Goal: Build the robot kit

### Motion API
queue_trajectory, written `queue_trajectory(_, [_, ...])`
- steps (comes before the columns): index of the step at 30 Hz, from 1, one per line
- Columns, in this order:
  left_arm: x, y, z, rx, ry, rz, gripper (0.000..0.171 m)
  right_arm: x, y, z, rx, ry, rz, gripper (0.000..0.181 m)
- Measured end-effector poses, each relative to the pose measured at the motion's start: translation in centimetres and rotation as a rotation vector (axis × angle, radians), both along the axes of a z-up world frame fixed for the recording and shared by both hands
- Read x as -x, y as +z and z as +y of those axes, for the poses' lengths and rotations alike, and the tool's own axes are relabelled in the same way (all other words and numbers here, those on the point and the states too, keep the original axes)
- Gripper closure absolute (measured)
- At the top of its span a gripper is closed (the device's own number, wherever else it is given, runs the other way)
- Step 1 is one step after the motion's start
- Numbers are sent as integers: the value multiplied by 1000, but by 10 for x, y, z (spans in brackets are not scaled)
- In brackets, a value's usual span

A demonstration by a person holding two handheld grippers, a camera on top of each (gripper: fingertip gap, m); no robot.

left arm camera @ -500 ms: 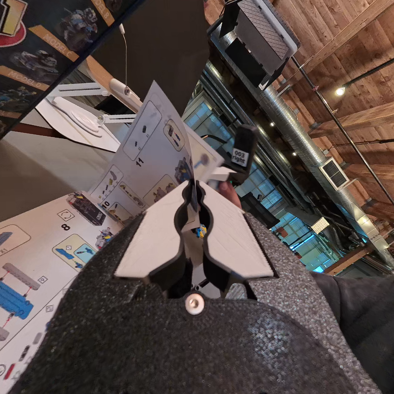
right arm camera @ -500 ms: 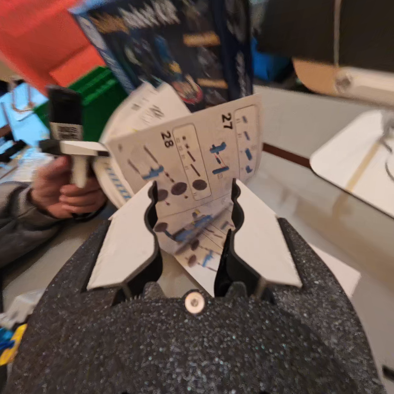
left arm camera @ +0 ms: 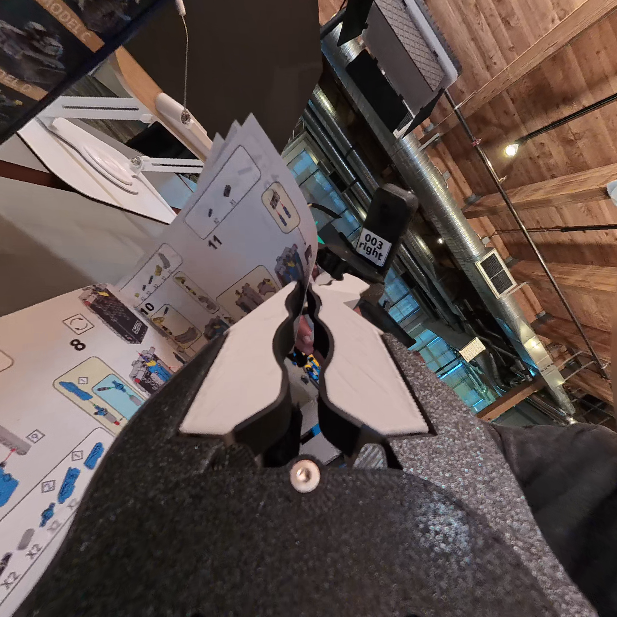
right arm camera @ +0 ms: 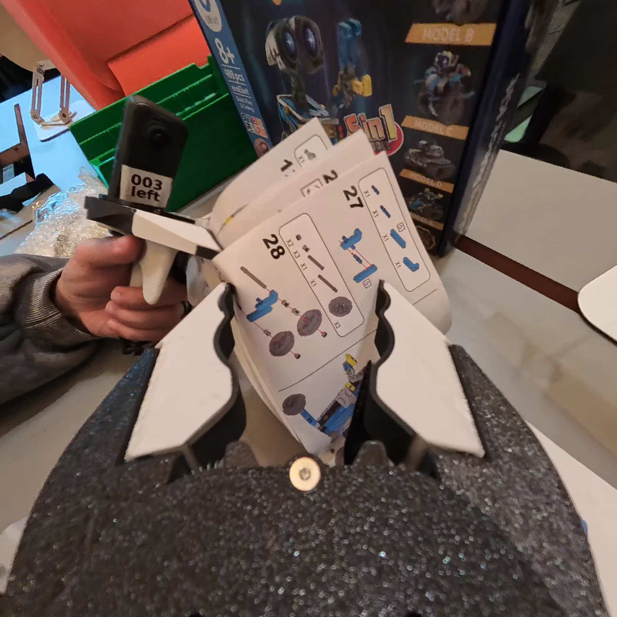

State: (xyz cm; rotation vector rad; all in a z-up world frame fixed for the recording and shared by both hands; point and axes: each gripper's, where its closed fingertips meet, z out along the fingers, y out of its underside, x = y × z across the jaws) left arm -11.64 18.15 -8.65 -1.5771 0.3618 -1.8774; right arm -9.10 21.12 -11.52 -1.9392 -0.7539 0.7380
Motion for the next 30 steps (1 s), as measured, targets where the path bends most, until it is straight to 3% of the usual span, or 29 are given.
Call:
queue_trajectory(4, [2, 3, -5, -16, -34, -14, 154, -19, -7, 7, 0, -47, -36, 105])
queue_trajectory(8, [5, 2, -2, -11, -10, -8, 169, -39, -5, 12, 5, -110, -47, 105])
queue_trajectory(13, [6, 0, 2, -7, 16, 10, 171, -57, 55, 0, -216, -145, 20, 106])
queue_trajectory(16, [4, -2, 3, 9, 19, 12, 171, -39, 74, -25, -269, -31, 99, 115])
queue_trajectory(18, [0, -3, 0, 7, 7, 18, 171, -11, 57, -38, -204, 74, 89, 110])
queue_trajectory(20, [-3, -2, -3, 4, -7, 13, 171, 0, 26, -30, -214, 49, -81, 113])
queue_trajectory(22, [-4, -2, -4, 3, -7, 22, 170, -2, 14, -15, -297, -31, -190, 115])
queue_trajectory(25, [-3, -6, -2, -11, 13, 57, 168, -8, 6, -7, -248, -53, -200, 110])
queue_trajectory(27, [2, 0, -2, -9, 4, 19, 169, -23, 7, 0, -246, -107, -206, 125])
queue_trajectory(30, [8, -2, 2, 0, 28, 32, 170, -51, -2, 9, -236, -176, -295, 123])
